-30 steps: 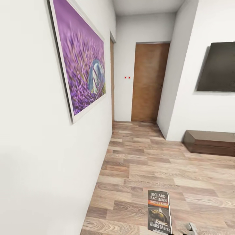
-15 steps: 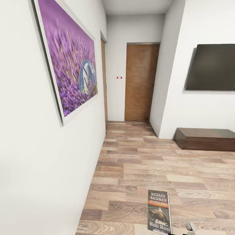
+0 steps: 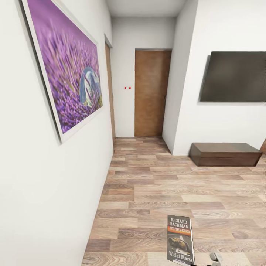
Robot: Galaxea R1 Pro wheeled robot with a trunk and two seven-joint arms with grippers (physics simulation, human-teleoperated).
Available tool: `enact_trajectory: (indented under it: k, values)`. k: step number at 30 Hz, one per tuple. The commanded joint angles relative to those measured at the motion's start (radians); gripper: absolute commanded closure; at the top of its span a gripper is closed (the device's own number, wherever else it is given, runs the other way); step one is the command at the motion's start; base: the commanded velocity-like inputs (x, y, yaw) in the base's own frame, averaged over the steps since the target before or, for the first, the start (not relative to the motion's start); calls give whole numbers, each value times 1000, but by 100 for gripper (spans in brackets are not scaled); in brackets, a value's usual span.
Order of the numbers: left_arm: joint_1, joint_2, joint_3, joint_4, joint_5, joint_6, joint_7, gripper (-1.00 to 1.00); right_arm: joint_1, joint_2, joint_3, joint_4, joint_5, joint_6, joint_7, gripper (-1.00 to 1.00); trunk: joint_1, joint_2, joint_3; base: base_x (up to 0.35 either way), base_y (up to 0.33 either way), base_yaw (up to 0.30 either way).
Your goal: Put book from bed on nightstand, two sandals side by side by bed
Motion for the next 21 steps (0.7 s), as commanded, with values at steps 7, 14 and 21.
enact_trajectory:
  k: [7,14,21]
  values:
    - [-1,-1,8,0,-9,-2,-3,-100,-1,-1,5,1,-11,10,2,100,0,-1,-2,145,0,-30]
    - [0,-1,8,1,-9,-2,-3,-100,-1,0,5,1,-11,10,2,100,0,-1,-2,321,0,-2]
    - [-1,-1,8,0,-9,-2,-3,-100,-1,-1,5,1,-11,10,2,100,0,-1,-2,299,0,-29]
